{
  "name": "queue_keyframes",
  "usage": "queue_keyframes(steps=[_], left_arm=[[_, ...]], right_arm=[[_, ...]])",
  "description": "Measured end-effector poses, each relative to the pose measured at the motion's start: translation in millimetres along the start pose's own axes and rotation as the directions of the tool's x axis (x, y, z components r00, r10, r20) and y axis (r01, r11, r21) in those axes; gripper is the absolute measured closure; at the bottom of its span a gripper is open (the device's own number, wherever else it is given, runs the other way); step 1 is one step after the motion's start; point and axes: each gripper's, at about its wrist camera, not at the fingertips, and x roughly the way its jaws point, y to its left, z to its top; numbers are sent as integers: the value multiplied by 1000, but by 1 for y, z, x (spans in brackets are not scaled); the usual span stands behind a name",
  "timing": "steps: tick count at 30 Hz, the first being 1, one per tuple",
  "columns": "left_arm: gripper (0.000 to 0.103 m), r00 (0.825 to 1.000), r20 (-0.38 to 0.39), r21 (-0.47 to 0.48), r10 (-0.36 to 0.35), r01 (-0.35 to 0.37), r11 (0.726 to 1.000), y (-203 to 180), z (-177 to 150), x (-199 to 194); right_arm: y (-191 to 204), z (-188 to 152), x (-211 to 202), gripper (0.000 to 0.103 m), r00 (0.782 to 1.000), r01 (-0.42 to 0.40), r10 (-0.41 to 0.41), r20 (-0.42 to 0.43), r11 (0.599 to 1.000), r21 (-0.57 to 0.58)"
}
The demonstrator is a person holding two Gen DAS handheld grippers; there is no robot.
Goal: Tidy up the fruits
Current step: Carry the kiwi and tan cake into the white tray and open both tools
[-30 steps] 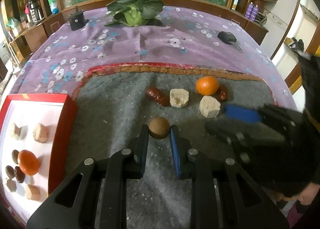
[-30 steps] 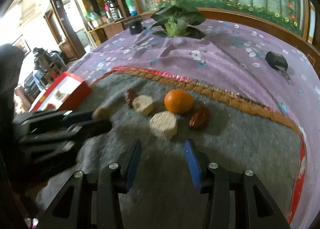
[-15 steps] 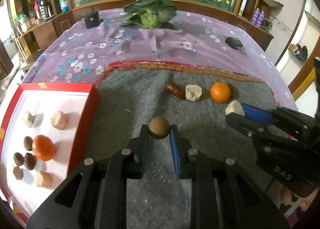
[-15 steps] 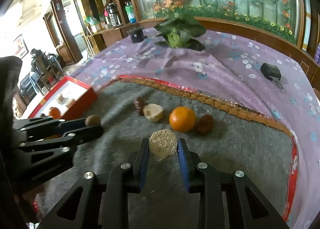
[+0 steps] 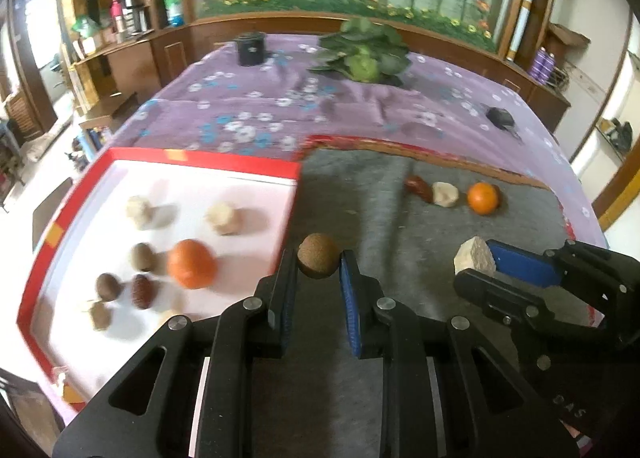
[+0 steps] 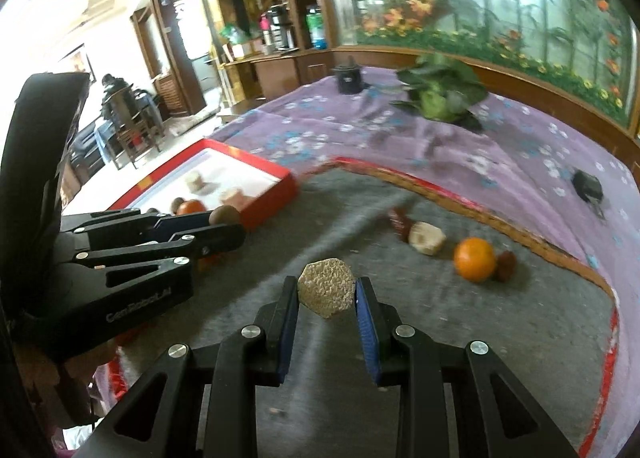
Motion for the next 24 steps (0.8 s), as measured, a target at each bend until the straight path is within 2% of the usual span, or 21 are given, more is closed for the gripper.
queue_keyframes(steps=[7, 16, 24], left_arm=[[83, 998, 11, -53, 55, -54, 997, 39, -7, -10], [83, 996, 13, -109, 88, -86, 990, 82, -13, -18], [83, 991, -1, -191, 137, -135, 972, 132, -16, -19]], right_arm=[[42, 11, 11, 75, 999, -54, 53, -11, 996, -74], [80, 24, 27, 75, 995, -101, 98, -31, 986, -133], [109, 33, 42, 75, 988, -151, 143, -62, 972, -180]])
